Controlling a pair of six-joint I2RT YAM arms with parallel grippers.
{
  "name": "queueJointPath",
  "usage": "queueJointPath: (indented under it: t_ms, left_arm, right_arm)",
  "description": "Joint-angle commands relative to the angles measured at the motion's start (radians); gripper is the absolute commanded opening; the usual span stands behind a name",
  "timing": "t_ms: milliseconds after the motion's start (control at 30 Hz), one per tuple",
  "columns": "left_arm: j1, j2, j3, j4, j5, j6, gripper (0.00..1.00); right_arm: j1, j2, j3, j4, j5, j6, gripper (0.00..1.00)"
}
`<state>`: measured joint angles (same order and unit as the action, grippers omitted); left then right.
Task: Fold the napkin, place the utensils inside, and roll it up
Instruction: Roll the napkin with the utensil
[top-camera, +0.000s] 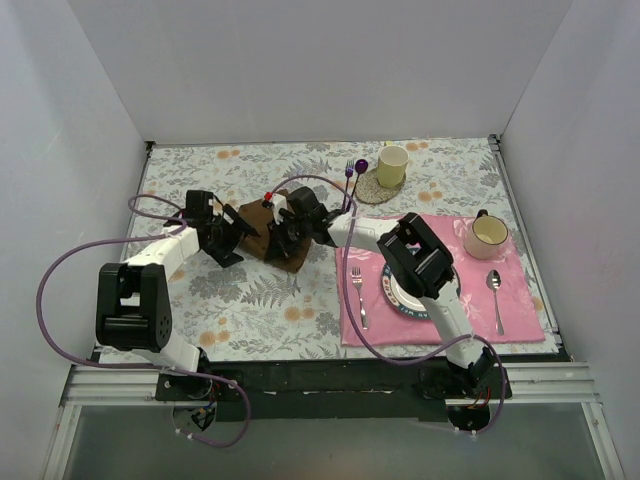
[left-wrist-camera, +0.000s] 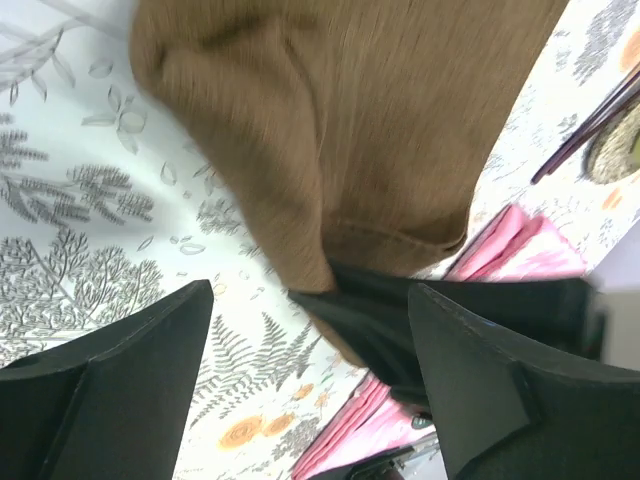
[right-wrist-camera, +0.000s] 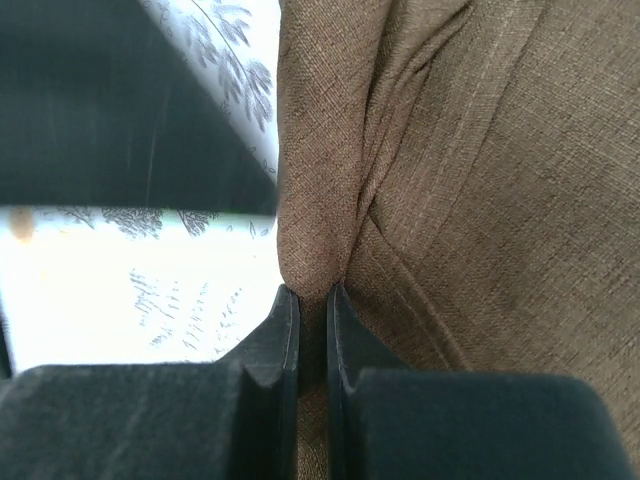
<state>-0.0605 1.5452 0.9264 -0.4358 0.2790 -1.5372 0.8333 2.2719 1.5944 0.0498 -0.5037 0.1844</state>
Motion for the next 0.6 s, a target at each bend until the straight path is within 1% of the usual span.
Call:
queueJointPath:
  t_ms: [0, 167, 267, 300, 367, 400, 433, 500, 567]
  left_arm:
    - [-0.002, -0.039, -0.073, 0.029, 0.035, -0.015, 0.76]
    - [-0.004, -0.020, -0.075, 0.022, 0.022, -0.006, 0.75]
    - [-0.004, 0.003, -0.074, 0.035, -0.008, -0.017, 0.71]
    - [-0.004, 0.012, -0.070, 0.040, -0.021, -0.018, 0.70]
    - [-0.004, 0.045, -0.066, 0.058, -0.023, -0.020, 0.62]
    - [-0.004, 0.058, -0.060, 0.058, -0.020, -0.021, 0.58]
    - [-0.004, 0.073, -0.057, 0.062, -0.021, -0.020, 0.54]
    - [-0.004, 0.082, -0.061, 0.069, -0.044, -0.023, 0.53]
    - [-0.004, 0.095, -0.060, 0.084, -0.086, -0.012, 0.53]
  right_arm:
    - [-0.007, 0.087, 0.116, -0.232, -0.183, 0.095, 0.01]
    - [-0.039, 0.156, 0.194, -0.277, -0.262, 0.147, 0.01]
    - [-0.051, 0.175, 0.184, -0.248, -0.314, 0.196, 0.01]
    - [-0.053, 0.176, 0.171, -0.195, -0.329, 0.217, 0.01]
    - [-0.062, 0.173, 0.124, -0.118, -0.387, 0.280, 0.01]
    - [-0.065, 0.173, 0.112, -0.060, -0.404, 0.347, 0.01]
    - [-0.069, 0.172, 0.098, -0.012, -0.413, 0.374, 0.01]
    - [-0.072, 0.169, 0.064, 0.036, -0.429, 0.441, 0.01]
    - [-0.074, 0.167, 0.027, 0.119, -0.450, 0.493, 0.01]
